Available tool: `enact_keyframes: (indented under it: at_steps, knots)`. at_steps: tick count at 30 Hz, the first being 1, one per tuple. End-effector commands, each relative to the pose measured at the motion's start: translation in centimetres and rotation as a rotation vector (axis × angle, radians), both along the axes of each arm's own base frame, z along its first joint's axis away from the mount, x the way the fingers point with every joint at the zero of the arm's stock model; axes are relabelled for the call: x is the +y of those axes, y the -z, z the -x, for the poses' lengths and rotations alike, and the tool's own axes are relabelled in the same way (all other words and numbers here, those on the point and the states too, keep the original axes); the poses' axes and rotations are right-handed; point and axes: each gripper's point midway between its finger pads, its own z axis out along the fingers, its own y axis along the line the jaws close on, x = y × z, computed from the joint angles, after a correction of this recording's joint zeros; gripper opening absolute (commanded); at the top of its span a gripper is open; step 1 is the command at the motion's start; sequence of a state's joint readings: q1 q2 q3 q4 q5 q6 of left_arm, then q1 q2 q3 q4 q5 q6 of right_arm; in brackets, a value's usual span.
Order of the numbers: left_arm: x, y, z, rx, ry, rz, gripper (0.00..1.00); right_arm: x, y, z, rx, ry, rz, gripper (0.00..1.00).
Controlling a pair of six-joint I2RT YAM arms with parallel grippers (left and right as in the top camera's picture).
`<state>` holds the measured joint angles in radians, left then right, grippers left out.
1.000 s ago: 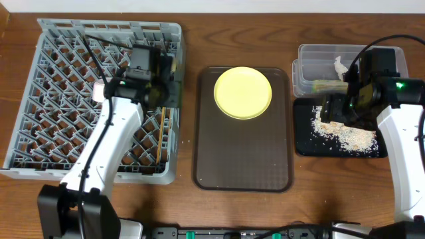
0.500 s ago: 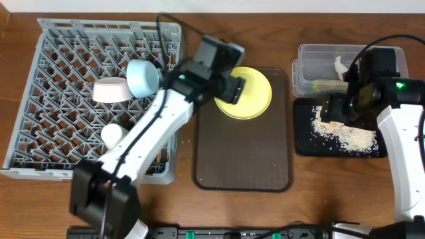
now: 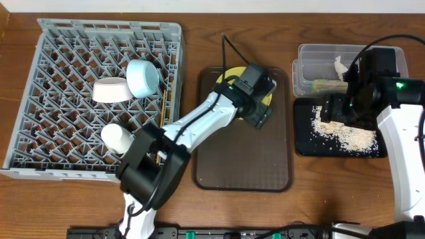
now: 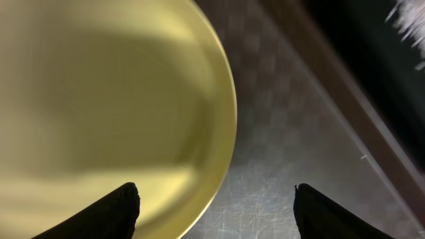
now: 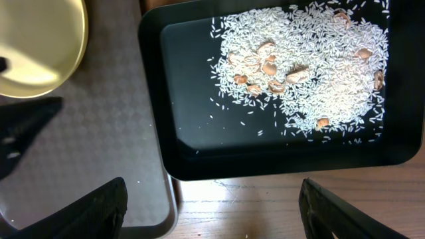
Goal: Sort waste into correct bins and load items into the dishwasher
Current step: 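Reach the left gripper to the yellow plate rim and grasp it, then lift the yellow plate off the brown tray with the left gripper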
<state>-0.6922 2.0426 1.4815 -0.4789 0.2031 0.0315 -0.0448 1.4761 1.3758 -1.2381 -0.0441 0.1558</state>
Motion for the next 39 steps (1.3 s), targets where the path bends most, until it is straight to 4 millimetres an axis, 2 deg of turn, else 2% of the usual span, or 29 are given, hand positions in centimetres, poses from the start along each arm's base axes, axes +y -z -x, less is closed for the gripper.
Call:
enact_keyframes:
  at_steps: [1,7,11,15,19,22,25,32,38,39]
  knots:
    - [0.1,1.3,0.4,0.017,0.019,-0.040,0.76,-0.4,-0.9,-0.3,-0.028,0.010,0.011,0.81]
    - [0.8,3.6,2.1,0.085,0.043,-0.103,0.75,-0.4,-0.9,-0.3,-0.029,0.010,0.011,0.81]
    - [1.7,4.3,2.7,0.113,0.035,-0.149,0.54,-0.4,-0.9,-0.3,-0.029,0.010,0.011,0.80]
    - [2.7,4.6,3.8,0.159,0.035,-0.193,0.38,-0.4,-0.9,-0.3,-0.028,0.010,0.011,0.81]
    - [3.8,4.9,4.8,0.208,0.021,-0.233,0.36,-0.4,-0.9,-0.3,-0.030,0.010,0.011,0.81]
    - [4.5,5.0,4.3,0.175,-0.004,-0.279,0.31,-0.4,-0.9,-0.3,-0.029,0.010,0.011,0.80]
    - [5.5,4.9,3.2,0.092,-0.046,-0.362,0.30,-0.4,-0.9,-0.3,-0.029,0.010,0.011,0.80]
    - [3.9,5.1,3.5,0.038,-0.014,-0.372,0.30,-0.4,-0.9,-0.3,-0.028,0.010,0.011,0.80]
    - [3.9,6.5,4.2,0.063,0.001,-0.400,0.19,-0.4,-0.9,-0.2,-0.027,0.010,0.011,0.80]
    - [4.0,6.6,4.4,0.068,0.004,-0.405,0.14,-0.4,-0.9,-0.2,-0.027,0.010,0.011,0.80]
